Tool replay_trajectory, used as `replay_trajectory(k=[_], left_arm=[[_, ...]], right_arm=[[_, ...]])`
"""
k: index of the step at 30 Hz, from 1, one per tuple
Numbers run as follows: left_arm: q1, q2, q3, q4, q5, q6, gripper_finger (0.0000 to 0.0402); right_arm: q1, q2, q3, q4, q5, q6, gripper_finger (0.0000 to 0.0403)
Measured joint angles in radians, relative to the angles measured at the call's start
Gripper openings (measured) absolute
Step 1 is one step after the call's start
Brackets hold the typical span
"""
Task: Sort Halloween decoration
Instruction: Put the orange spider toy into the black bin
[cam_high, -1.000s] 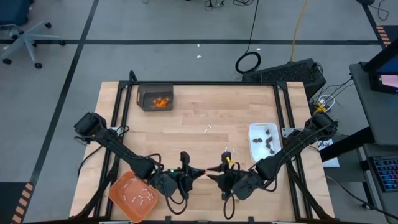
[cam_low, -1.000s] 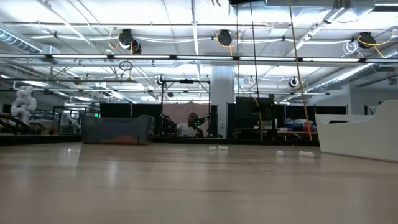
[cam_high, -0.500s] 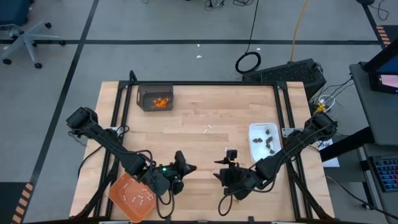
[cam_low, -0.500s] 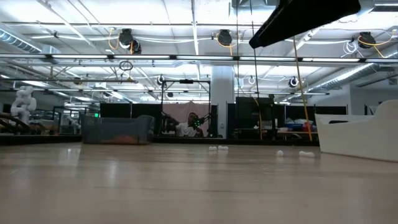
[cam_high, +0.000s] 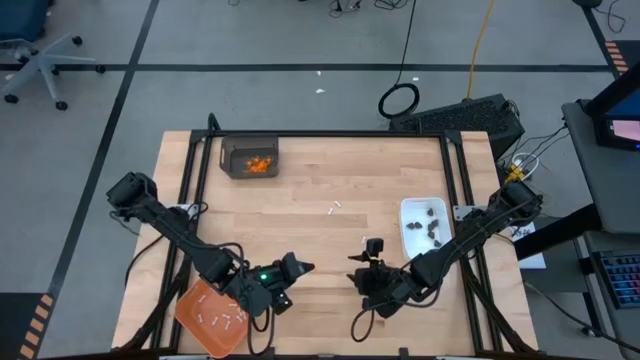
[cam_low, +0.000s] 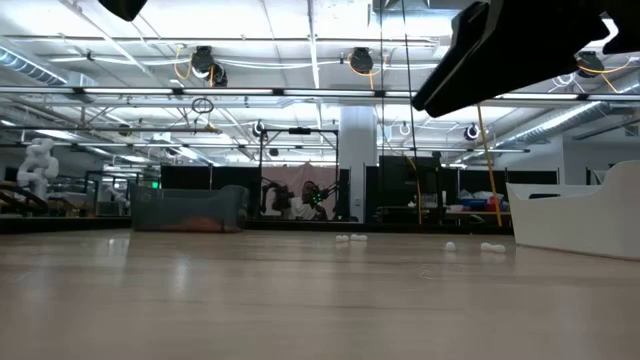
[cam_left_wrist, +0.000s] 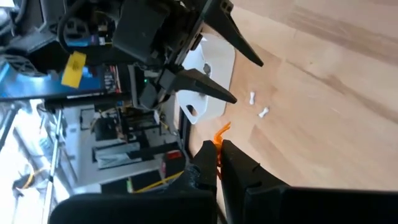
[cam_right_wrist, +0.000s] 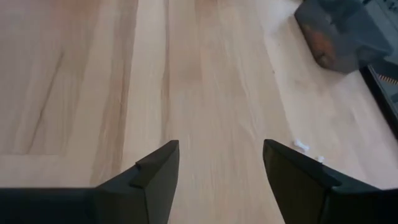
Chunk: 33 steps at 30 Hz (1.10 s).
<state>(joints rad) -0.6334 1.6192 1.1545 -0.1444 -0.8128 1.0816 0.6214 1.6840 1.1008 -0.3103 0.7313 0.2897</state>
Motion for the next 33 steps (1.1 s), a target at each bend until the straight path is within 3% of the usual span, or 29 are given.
replay_trajectory(k=[10, 17, 25, 33], left_arm=[[0.000, 0.000, 0.000, 0.004, -0.005, 0.001, 0.0002], [0.001, 0.000, 0.000, 0.003, -0.008, -0.209, 0.0002], [0.008, 0.001, 0.000, -0.013, -0.044, -0.671, 0.0001], [0.046, -0.097, 0.001, -0.224, -0.004, -0.741, 0.0001]], right_arm=[[0.002, 0.000, -0.003, 0.000, 0.000, 0.050, 0.0217], [0.002, 0.000, -0.003, 0.000, 0.000, 0.050, 0.0217], [0.002, 0.000, -0.003, 0.018, 0.000, 0.050, 0.0217], [0.002, 0.000, -0.003, 0.036, 0.000, 0.046, 0.0217]])
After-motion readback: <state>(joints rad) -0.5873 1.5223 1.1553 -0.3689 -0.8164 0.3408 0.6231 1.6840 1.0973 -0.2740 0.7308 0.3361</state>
